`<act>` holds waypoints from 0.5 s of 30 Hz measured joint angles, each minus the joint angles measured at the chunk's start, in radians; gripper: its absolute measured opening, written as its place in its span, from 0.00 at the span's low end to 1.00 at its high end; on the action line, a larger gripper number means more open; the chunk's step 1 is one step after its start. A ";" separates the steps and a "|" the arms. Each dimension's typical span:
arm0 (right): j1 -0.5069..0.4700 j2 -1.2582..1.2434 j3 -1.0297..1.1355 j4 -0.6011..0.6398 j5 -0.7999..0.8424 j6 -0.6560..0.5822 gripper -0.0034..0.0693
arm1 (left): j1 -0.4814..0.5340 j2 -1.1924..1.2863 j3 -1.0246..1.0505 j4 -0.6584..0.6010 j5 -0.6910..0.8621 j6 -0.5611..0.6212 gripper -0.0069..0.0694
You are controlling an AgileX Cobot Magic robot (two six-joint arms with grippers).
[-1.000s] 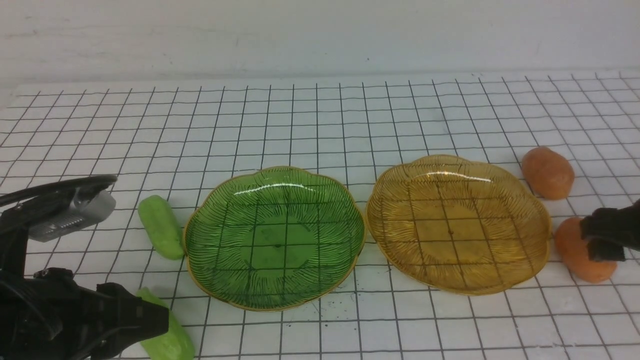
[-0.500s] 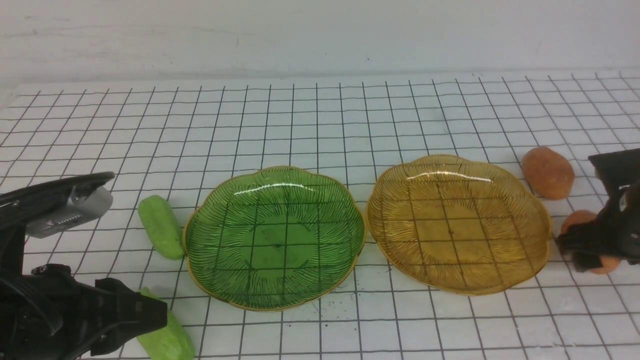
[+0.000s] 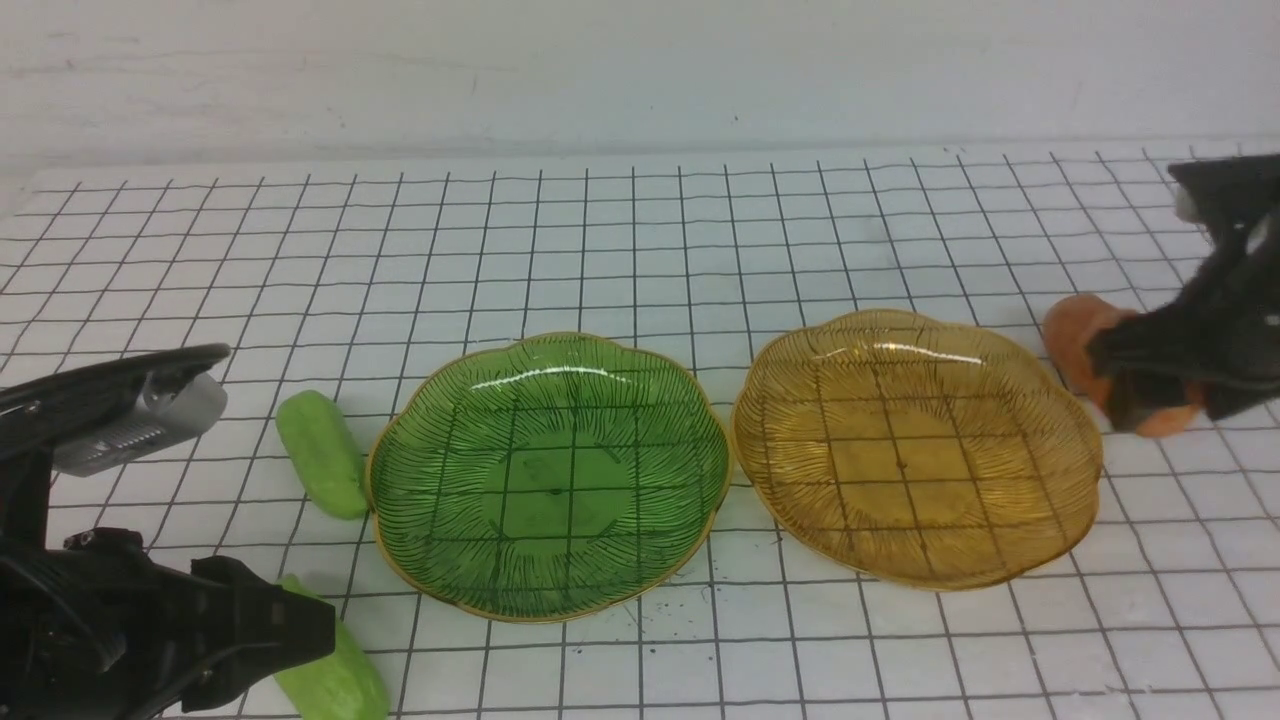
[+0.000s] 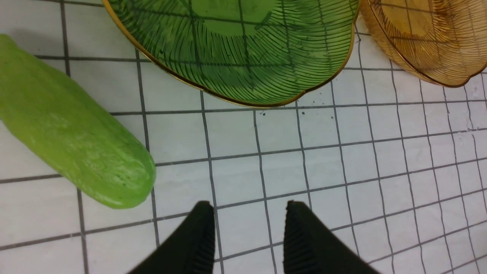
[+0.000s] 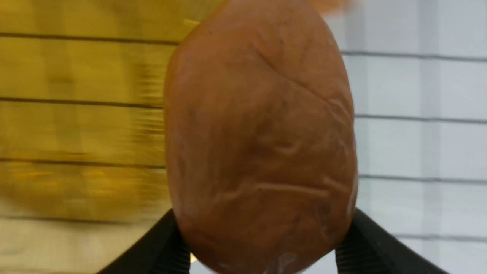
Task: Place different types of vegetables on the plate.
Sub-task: 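Put the potato onto the plate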
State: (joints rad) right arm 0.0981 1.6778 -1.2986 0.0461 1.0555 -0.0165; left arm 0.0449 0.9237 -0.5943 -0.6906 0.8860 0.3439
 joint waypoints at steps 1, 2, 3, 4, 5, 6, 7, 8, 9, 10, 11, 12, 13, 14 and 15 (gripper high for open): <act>0.023 0.003 -0.004 0.024 -0.005 -0.001 0.66 | 0.000 0.000 0.000 0.000 0.000 0.000 0.40; 0.042 0.011 -0.007 0.040 -0.015 -0.002 0.66 | 0.000 0.000 0.000 0.000 0.000 0.000 0.40; 0.063 0.022 -0.008 0.051 -0.025 -0.005 0.66 | 0.000 0.000 0.000 0.000 0.000 0.000 0.40; 0.083 0.036 -0.009 0.054 -0.040 -0.009 0.66 | 0.000 0.000 0.000 0.000 0.000 0.000 0.40; 0.103 0.056 -0.009 0.054 -0.050 -0.012 0.66 | 0.000 0.000 0.000 0.000 0.000 0.000 0.40; 0.118 0.078 -0.009 0.051 -0.057 -0.016 0.66 | 0.000 0.000 0.000 0.000 0.000 0.000 0.40; 0.123 0.082 -0.009 0.049 -0.057 -0.016 0.66 | 0.000 0.000 0.000 0.000 0.000 0.000 0.40; 0.132 0.101 -0.009 0.046 -0.057 -0.018 0.66 | 0.000 0.000 0.000 0.000 0.000 0.000 0.40; 0.140 0.116 -0.009 0.040 -0.057 -0.018 0.66 | 0.000 0.000 0.000 0.000 0.000 0.000 0.40; 0.147 0.143 -0.009 0.034 -0.059 -0.019 0.66 | 0.000 0.000 0.000 0.000 0.000 0.000 0.40; 0.149 0.160 -0.009 0.033 -0.061 -0.019 0.66 | 0.000 0.000 0.000 0.000 0.000 0.000 0.40; 0.149 0.165 -0.009 0.033 -0.061 -0.019 0.67 | 0.000 0.000 0.000 0.000 0.000 0.000 0.40; 0.149 0.178 -0.009 0.030 -0.061 -0.017 0.70 | 0.000 0.000 0.000 0.001 0.000 0.000 0.40; 0.149 0.182 -0.009 0.030 -0.061 -0.016 0.73 | 0.000 0.000 0.000 0.001 0.000 0.000 0.40; 0.149 0.184 -0.009 0.029 -0.061 -0.015 0.76 | 0.000 0.000 0.000 0.001 0.000 0.000 0.40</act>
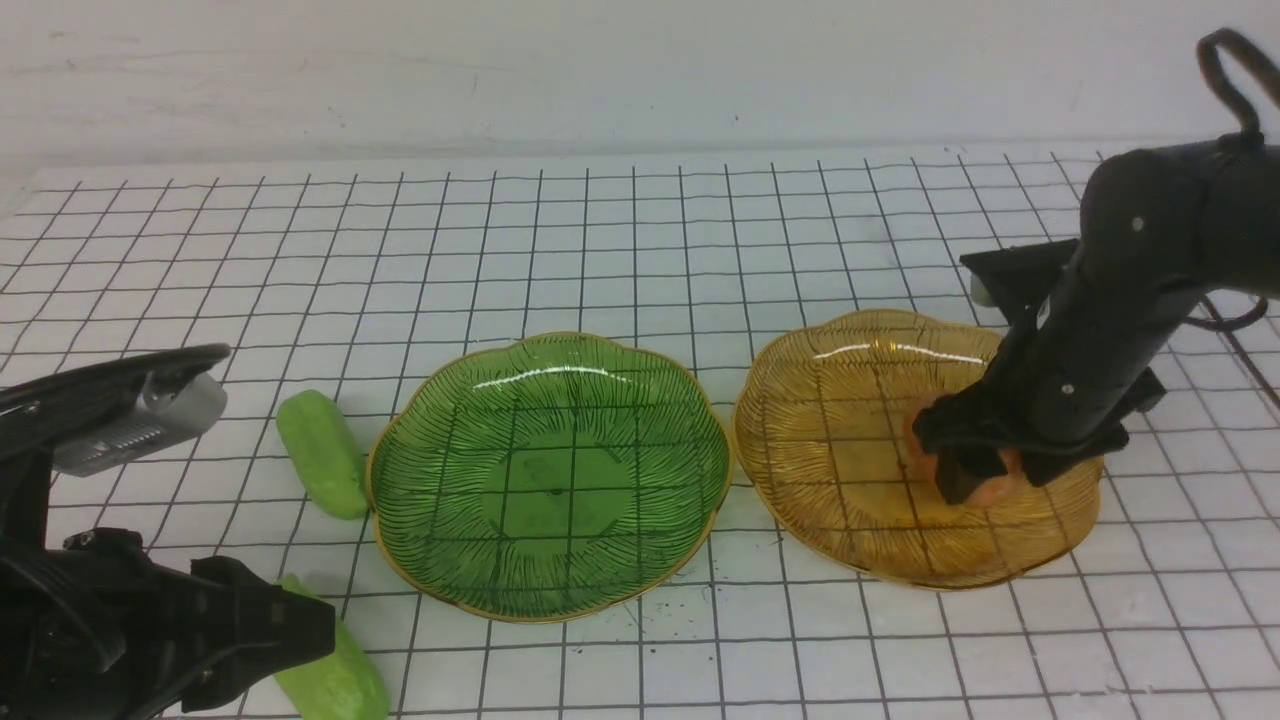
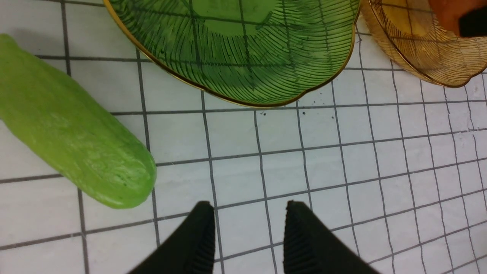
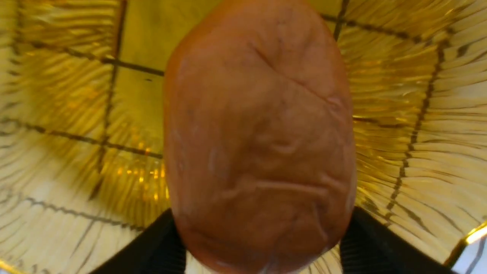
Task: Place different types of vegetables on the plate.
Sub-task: 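Put the potato onto the plate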
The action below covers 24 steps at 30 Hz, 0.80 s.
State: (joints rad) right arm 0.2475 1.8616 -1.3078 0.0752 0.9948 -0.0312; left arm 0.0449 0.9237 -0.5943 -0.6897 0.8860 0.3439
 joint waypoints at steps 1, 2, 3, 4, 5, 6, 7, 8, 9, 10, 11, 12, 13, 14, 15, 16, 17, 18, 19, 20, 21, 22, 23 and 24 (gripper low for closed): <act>0.000 0.000 0.000 0.000 0.000 0.001 0.80 | 0.000 0.000 0.000 0.000 0.000 0.000 0.40; 0.000 0.000 -0.003 0.000 0.002 0.002 0.85 | 0.000 0.000 0.000 0.000 0.000 0.000 0.40; 0.000 0.000 -0.010 -0.004 0.008 0.004 0.90 | 0.000 0.000 0.000 0.000 0.000 0.000 0.40; 0.000 0.000 -0.033 -0.020 0.027 0.005 0.95 | 0.000 0.000 0.000 0.000 0.000 0.000 0.40; 0.000 0.000 -0.045 -0.027 0.039 0.006 0.96 | 0.000 0.000 0.000 0.000 0.000 0.000 0.40; 0.000 0.000 -0.069 -0.043 0.061 0.014 0.98 | 0.000 0.000 0.000 0.000 0.000 0.000 0.40; 0.000 0.000 -0.080 -0.046 0.070 0.015 0.98 | 0.000 0.000 0.000 0.000 0.000 0.000 0.40; -0.001 0.000 -0.125 -0.069 0.109 0.026 0.99 | 0.000 0.000 0.000 0.000 0.000 0.000 0.40; -0.002 0.000 -0.137 -0.075 0.117 0.031 0.99 | 0.000 0.000 0.000 0.000 0.000 0.000 0.40; -0.005 0.000 -0.154 -0.075 0.126 0.031 1.00 | 0.000 0.000 0.000 0.000 0.000 0.000 0.40; -0.023 0.000 -0.210 -0.097 0.138 0.031 1.00 | 0.000 0.000 0.000 0.000 0.000 0.000 0.40; -0.042 0.002 -0.241 -0.107 0.137 0.038 1.00 | 0.000 0.000 0.000 0.000 0.000 0.000 0.40; -0.049 0.003 -0.245 -0.108 0.137 0.039 1.00 | 0.000 0.000 0.000 0.000 0.000 0.000 0.40; -0.073 0.009 -0.275 -0.118 0.127 0.040 0.99 | 0.000 0.000 0.000 0.000 0.000 0.000 0.40; -0.098 0.019 -0.295 -0.128 0.110 0.041 0.99 | 0.000 0.000 0.000 0.000 0.000 0.000 0.40; -0.118 0.029 -0.306 -0.138 0.086 0.042 0.98 | 0.000 0.000 0.000 0.000 0.000 0.000 0.40; -0.129 0.039 -0.310 -0.149 0.070 0.042 0.97 | 0.000 0.000 0.000 0.000 0.000 0.000 0.40; -0.145 0.050 -0.312 -0.160 0.047 0.042 0.96 | 0.000 0.000 0.000 0.000 0.000 0.000 0.40; -0.154 0.063 -0.313 -0.173 0.023 0.042 0.95 | 0.000 0.000 0.000 0.000 0.000 0.000 0.40; -0.163 0.074 -0.314 -0.183 0.002 0.042 0.94 | 0.000 0.000 0.000 0.000 0.000 0.000 0.40; -0.171 0.092 -0.314 -0.198 -0.020 0.042 0.93 | 0.000 0.000 0.000 0.000 0.000 0.000 0.40; -0.182 0.118 -0.314 -0.233 -0.057 0.042 0.91 | 0.000 0.000 0.000 0.000 0.000 0.000 0.40; -0.187 0.140 -0.314 -0.263 -0.092 0.042 0.90 | 0.000 0.000 0.000 0.000 0.000 0.000 0.40; -0.186 0.144 -0.314 -0.268 -0.092 0.042 0.89 | 0.000 0.000 0.000 0.000 0.000 0.000 0.40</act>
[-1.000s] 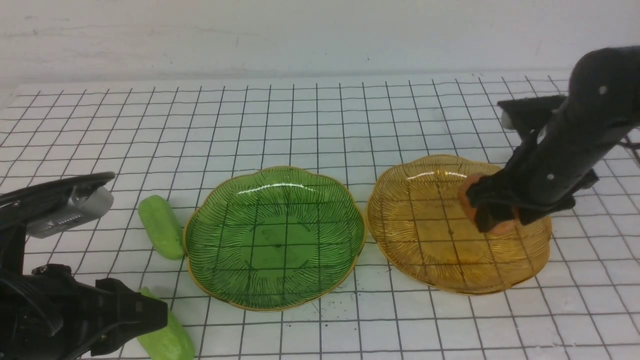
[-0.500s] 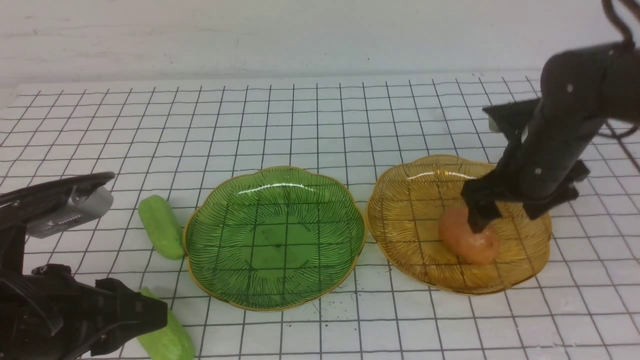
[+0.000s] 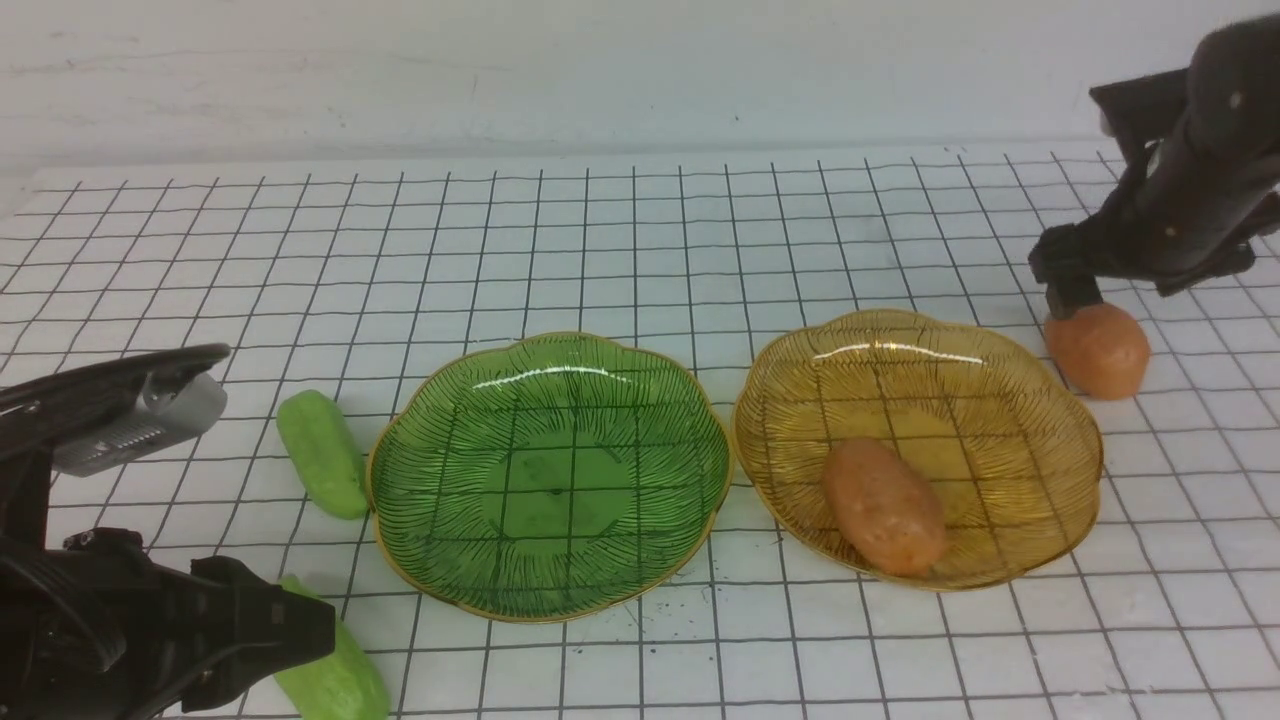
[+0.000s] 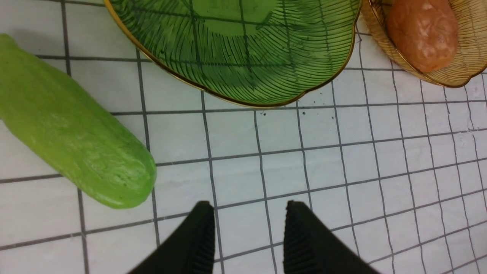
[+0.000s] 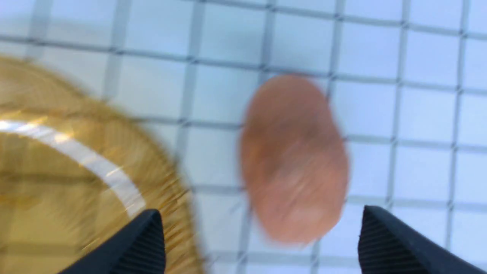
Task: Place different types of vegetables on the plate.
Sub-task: 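Put the potato onto the plate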
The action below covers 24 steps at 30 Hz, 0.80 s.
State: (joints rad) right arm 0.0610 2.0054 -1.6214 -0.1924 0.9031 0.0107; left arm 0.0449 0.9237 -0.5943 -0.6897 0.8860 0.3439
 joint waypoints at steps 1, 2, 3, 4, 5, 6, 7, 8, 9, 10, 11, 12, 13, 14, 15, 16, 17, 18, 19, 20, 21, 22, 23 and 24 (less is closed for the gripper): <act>-0.003 0.029 0.000 -0.039 -0.034 0.000 0.87 | 0.000 0.000 0.000 0.000 0.000 0.000 0.40; -0.003 0.033 0.000 -0.043 -0.041 0.000 0.87 | 0.000 0.000 0.000 0.000 0.000 0.000 0.40; -0.003 0.057 0.000 -0.071 -0.061 0.000 0.86 | 0.000 0.000 0.000 0.000 0.000 0.000 0.40; -0.003 0.073 0.000 -0.086 -0.073 0.000 0.85 | 0.000 0.000 0.000 -0.001 0.000 0.000 0.40; -0.003 0.091 0.000 -0.098 -0.083 0.002 0.85 | 0.000 0.000 0.000 -0.001 0.000 0.000 0.40; -0.003 0.105 0.000 -0.106 -0.090 0.002 0.84 | 0.000 0.000 0.000 -0.001 0.000 0.000 0.40; -0.003 0.118 0.000 -0.117 -0.095 0.003 0.84 | 0.000 0.000 0.000 -0.001 0.000 0.000 0.40; -0.003 0.118 0.000 -0.118 -0.095 0.003 0.84 | 0.000 0.000 0.000 -0.001 0.000 0.000 0.40; -0.003 0.138 0.000 -0.128 -0.102 0.004 0.83 | 0.000 0.000 0.000 -0.001 0.000 0.000 0.40; -0.003 0.141 0.000 -0.131 -0.102 0.004 0.83 | 0.000 0.000 0.000 -0.001 0.000 0.000 0.40; -0.003 0.145 -0.001 -0.137 -0.105 0.004 0.83 | 0.000 0.000 0.000 -0.001 0.000 0.000 0.40; -0.003 0.145 -0.003 -0.137 -0.106 0.004 0.82 | 0.000 0.000 0.000 -0.001 0.000 0.000 0.40; -0.003 0.146 -0.003 -0.138 -0.106 0.004 0.81 | 0.000 0.000 0.000 -0.001 0.000 0.000 0.40; -0.003 0.146 -0.004 -0.139 -0.106 0.004 0.78 | 0.000 0.000 0.000 -0.001 0.001 0.000 0.40; -0.003 0.146 -0.004 -0.141 -0.106 0.004 0.77 | 0.000 0.000 0.000 -0.001 0.003 0.000 0.40; -0.003 0.146 -0.004 -0.142 -0.106 0.004 0.77 | 0.000 0.000 0.000 -0.001 0.004 0.000 0.40; -0.003 0.144 -0.004 -0.143 -0.106 0.004 0.77 | 0.000 0.000 0.000 -0.001 0.006 -0.001 0.40; -0.003 0.143 -0.004 -0.143 -0.106 0.004 0.77 | 0.000 0.000 0.000 -0.001 0.007 -0.002 0.40; -0.003 0.132 -0.004 -0.143 -0.102 0.004 0.77 | 0.000 0.000 0.000 -0.001 0.008 -0.002 0.40; -0.003 0.117 -0.004 -0.143 -0.095 0.004 0.77 | 0.000 0.000 0.000 -0.001 0.008 -0.002 0.40; -0.003 0.096 -0.004 -0.143 -0.078 0.004 0.77 | 0.000 0.000 0.000 -0.001 0.008 -0.002 0.40; -0.003 0.075 -0.004 -0.142 -0.065 0.007 0.77 | 0.000 0.000 0.000 -0.001 0.008 -0.002 0.40; -0.003 0.031 -0.004 -0.130 -0.025 0.017 0.77 | 0.000 0.000 0.000 -0.001 0.008 -0.002 0.40; -0.003 -0.002 -0.004 -0.112 0.012 0.030 0.77 | 0.000 0.000 0.000 -0.001 0.008 -0.002 0.40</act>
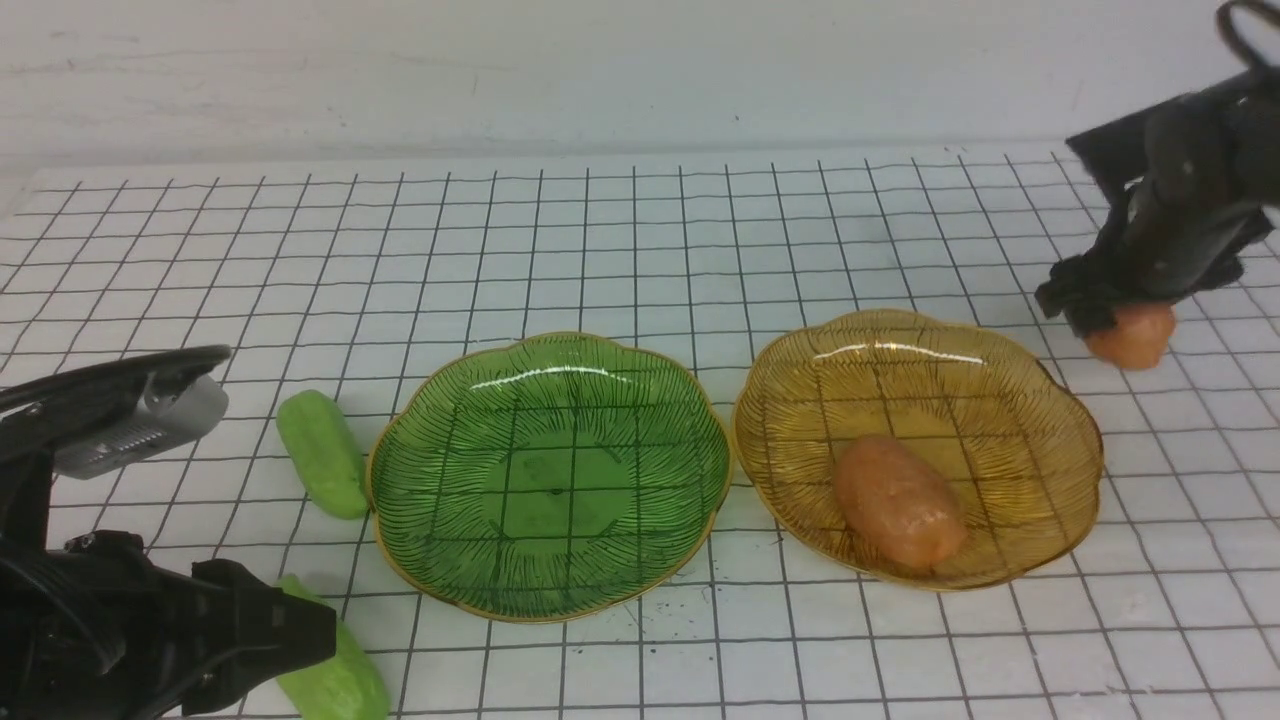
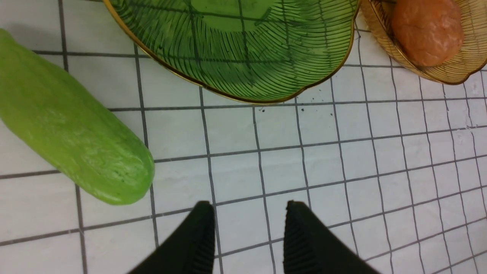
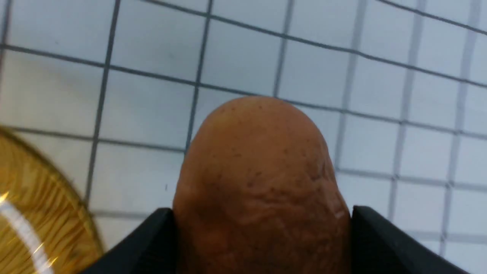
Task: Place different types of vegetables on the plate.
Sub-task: 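Put the potato onto the plate, then put the green cucumber next to the left plate into that plate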
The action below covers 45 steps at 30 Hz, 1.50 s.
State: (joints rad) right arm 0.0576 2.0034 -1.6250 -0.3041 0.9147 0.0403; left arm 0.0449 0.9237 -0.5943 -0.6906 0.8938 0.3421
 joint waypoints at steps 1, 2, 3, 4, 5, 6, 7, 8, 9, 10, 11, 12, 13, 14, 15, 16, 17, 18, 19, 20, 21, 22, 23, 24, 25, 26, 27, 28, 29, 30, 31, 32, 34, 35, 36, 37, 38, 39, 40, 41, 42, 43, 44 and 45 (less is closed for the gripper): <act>0.000 -0.039 0.000 0.031 0.051 0.012 0.77 | 0.000 0.000 0.000 0.000 0.000 0.000 0.40; 0.000 -0.070 -0.001 0.067 0.107 0.020 0.77 | 0.000 0.000 0.000 0.000 0.000 0.000 0.40; 0.000 -0.097 -0.001 0.114 0.153 0.023 0.77 | 0.000 0.000 0.000 0.000 0.000 0.000 0.40; 0.000 -0.121 -0.001 0.180 0.205 0.019 0.77 | 0.000 0.000 0.000 0.000 0.000 0.000 0.40; 0.000 -0.135 -0.001 0.253 0.242 0.003 0.77 | 0.000 0.000 0.000 0.000 0.000 0.000 0.40; 0.001 -0.138 -0.001 0.289 0.261 -0.010 0.77 | 0.000 0.000 0.000 0.000 0.000 0.000 0.40; 0.005 -0.137 -0.001 0.345 0.288 -0.040 0.77 | 0.000 0.000 0.000 0.001 0.000 0.000 0.40; 0.014 -0.131 -0.001 0.408 0.302 -0.081 0.77 | 0.000 0.000 0.000 0.001 0.000 0.000 0.40; 0.028 -0.120 -0.001 0.443 0.305 -0.112 0.77 | 0.000 0.000 0.000 0.001 0.000 0.000 0.40; 0.045 -0.110 -0.001 0.473 0.305 -0.128 0.77 | 0.000 0.000 0.000 0.003 0.000 0.000 0.40; 0.062 -0.099 -0.001 0.485 0.305 -0.134 0.77 | 0.000 0.000 0.000 0.005 0.000 0.000 0.40; 0.081 -0.080 -0.001 0.489 0.305 -0.139 0.77 | 0.000 0.000 0.000 0.008 0.000 0.000 0.40; 0.097 -0.066 -0.001 0.488 0.305 -0.140 0.77 | 0.000 0.000 0.000 0.013 0.000 0.000 0.40; 0.110 -0.055 -0.001 0.481 0.305 -0.142 0.77 | 0.000 0.000 0.000 0.018 -0.001 -0.001 0.40; 0.120 -0.046 -0.001 0.472 0.305 -0.142 0.77 | 0.000 0.000 0.000 0.022 -0.001 -0.002 0.40; 0.131 -0.031 -0.001 0.458 0.305 -0.143 0.77 | 0.000 0.000 0.000 0.027 -0.001 -0.006 0.40; 0.139 -0.016 -0.001 0.445 0.306 -0.143 0.77 | 0.000 0.000 0.000 0.035 -0.003 -0.013 0.40; 0.140 -0.011 -0.001 0.433 0.304 -0.139 0.77 | 0.000 0.000 0.000 0.045 -0.004 -0.021 0.40; 0.141 -0.009 -0.002 0.425 0.304 -0.130 0.77 | 0.000 0.000 0.000 0.051 -0.004 -0.028 0.40; 0.141 -0.004 -0.002 0.420 0.306 -0.119 0.77 | 0.000 0.000 0.000 0.061 -0.004 -0.041 0.41; 0.141 0.000 -0.002 0.411 0.306 -0.102 0.77 | 0.000 0.000 0.000 0.078 -0.005 -0.060 0.42; 0.141 0.006 -0.002 0.404 0.306 -0.085 0.78 | 0.000 0.000 0.000 0.094 -0.006 -0.076 0.43; 0.141 0.013 -0.002 0.396 0.307 -0.065 0.81 | 0.000 0.000 0.000 0.112 -0.008 -0.094 0.44; 0.141 0.017 -0.002 0.384 0.306 -0.040 0.83 | 0.000 0.000 0.000 0.132 -0.010 -0.115 0.45; 0.141 0.020 -0.002 0.373 0.306 -0.023 0.87 | 0.000 0.000 0.000 0.148 -0.012 -0.130 0.47; 0.141 0.020 -0.002 0.362 0.306 -0.008 0.91 | 0.000 0.001 0.000 0.176 -0.014 -0.153 0.48; 0.141 0.020 -0.002 0.351 0.306 0.004 0.94 | 0.000 0.003 0.000 0.202 -0.021 -0.187 0.50; 0.141 0.019 -0.002 0.344 0.306 0.011 0.96 | 0.000 0.006 0.000 0.217 -0.025 -0.204 0.52; 0.141 0.015 -0.002 0.334 0.306 0.021 0.97 | 0.000 0.012 0.000 0.236 -0.035 -0.225 0.54; 0.141 0.013 -0.002 0.332 0.306 0.023 0.98 | 0.000 0.019 0.000 0.252 -0.040 -0.245 0.56; 0.141 0.006 -0.002 0.331 0.306 0.028 0.99 | 0.000 0.028 0.000 0.269 -0.045 -0.262 0.58; 0.141 0.000 -0.002 0.331 0.306 0.028 0.99 | 0.000 0.041 0.000 0.277 -0.049 -0.279 0.60; 0.141 -0.023 -0.002 0.337 0.306 0.031 1.00 | 0.000 0.066 0.000 0.289 -0.060 -0.302 0.63; 0.141 -0.033 -0.002 0.341 0.306 0.032 1.00 | 0.000 0.082 0.000 0.290 -0.064 -0.307 0.64; 0.141 -0.053 -0.002 0.351 0.307 0.033 1.00 | 0.000 0.103 0.000 0.292 -0.069 -0.311 0.66; 0.141 -0.075 -0.002 0.366 0.308 0.034 1.00 | 0.000 0.121 0.000 0.294 -0.074 -0.314 0.66; 0.141 -0.095 -0.002 0.381 0.308 0.034 1.00 | 0.000 0.135 0.000 0.295 -0.087 -0.315 0.67; 0.141 -0.119 -0.002 0.402 0.308 0.034 0.99 | 0.000 0.164 0.000 0.293 -0.112 -0.317 0.68; 0.141 -0.147 -0.002 0.427 0.311 0.034 0.98 | 0.000 0.193 0.000 0.289 -0.143 -0.320 0.68; 0.141 -0.151 -0.002 0.431 0.312 0.034 0.98 | 0.000 0.198 0.000 0.289 -0.149 -0.320 0.68; 0.142 -0.177 -0.002 0.450 0.314 0.034 0.97 | 0.000 0.232 0.000 0.275 -0.189 -0.322 0.68; 0.143 -0.193 -0.002 0.460 0.315 0.029 0.95 | 0.000 0.266 0.000 0.254 -0.223 -0.323 0.68; 0.143 -0.197 -0.002 0.461 0.317 0.029 0.95 | 0.000 0.266 0.000 0.251 -0.228 -0.323 0.68; 0.144 -0.206 -0.002 0.465 0.320 0.022 0.93 | 0.000 0.303 0.000 0.229 -0.262 -0.323 0.68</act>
State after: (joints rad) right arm 0.2017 1.7977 -1.6269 0.1610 1.2350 0.0627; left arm 0.0449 1.2271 -0.5943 -0.4619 0.6314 0.0193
